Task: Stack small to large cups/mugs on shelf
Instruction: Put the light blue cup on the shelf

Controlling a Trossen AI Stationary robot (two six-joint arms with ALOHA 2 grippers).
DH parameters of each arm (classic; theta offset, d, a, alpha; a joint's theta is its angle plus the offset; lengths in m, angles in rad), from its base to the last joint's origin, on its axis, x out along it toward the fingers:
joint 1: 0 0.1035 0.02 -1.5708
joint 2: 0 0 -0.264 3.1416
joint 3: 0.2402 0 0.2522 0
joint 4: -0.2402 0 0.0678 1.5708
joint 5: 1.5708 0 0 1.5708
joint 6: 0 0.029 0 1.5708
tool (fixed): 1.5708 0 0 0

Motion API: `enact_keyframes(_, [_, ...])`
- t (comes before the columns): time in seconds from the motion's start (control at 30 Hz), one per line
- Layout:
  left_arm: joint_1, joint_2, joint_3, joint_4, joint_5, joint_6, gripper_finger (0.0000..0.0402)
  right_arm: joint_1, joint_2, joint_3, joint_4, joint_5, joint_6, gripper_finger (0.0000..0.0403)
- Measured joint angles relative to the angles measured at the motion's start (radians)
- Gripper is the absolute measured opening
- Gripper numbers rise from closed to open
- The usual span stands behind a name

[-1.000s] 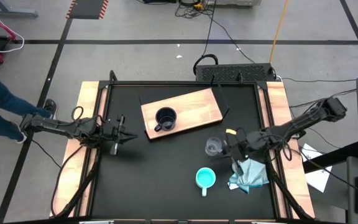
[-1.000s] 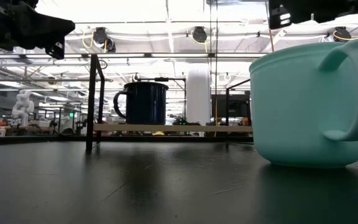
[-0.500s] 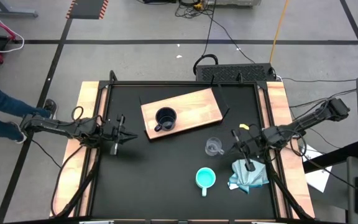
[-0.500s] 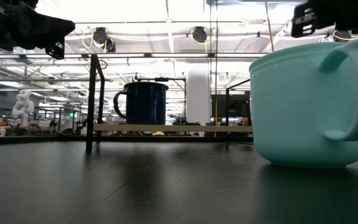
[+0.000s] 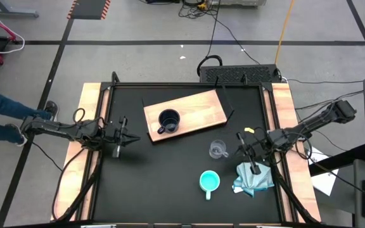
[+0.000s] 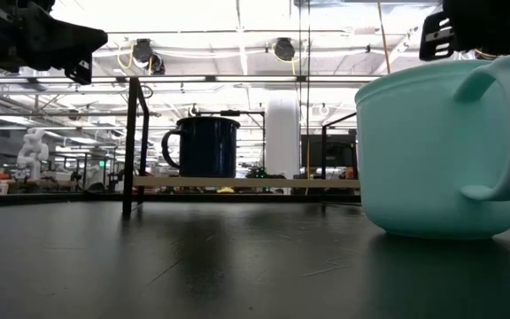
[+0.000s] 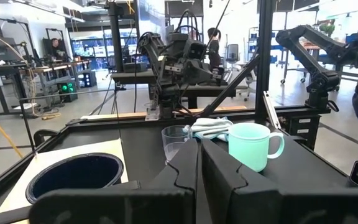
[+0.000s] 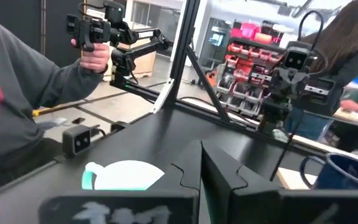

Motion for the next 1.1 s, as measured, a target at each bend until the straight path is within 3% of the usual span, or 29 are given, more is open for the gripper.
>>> enact_keyframes(0.07, [0.000,0.000,0.000,0.000,0.000,0.000,0.0024,0.002,0.013,0.063,-0.071,-0.001,0.039,0.0000])
enact_keyframes(0.3, [0.000,0.000,0.000,0.000,0.000,-0.005,0.0024,0.041,0.186,0.412,-0.601,0.000,0.072,0.0000])
enact_keyframes(0.6, [0.000,0.000,0.000,-0.001,0.000,-0.005,0.0024,0.020,0.370,0.609,-0.732,0.002,0.149,0.0010])
enact_keyframes(0.83, [0.000,0.000,0.000,-0.010,0.001,-0.017,0.0024,-0.007,0.488,0.701,-0.787,0.002,0.233,0.0067])
enact_keyframes(1.1, [0.000,0.001,0.000,-0.043,0.001,-0.030,0.0024,-0.013,0.608,0.883,-0.980,0.002,0.269,0.0127])
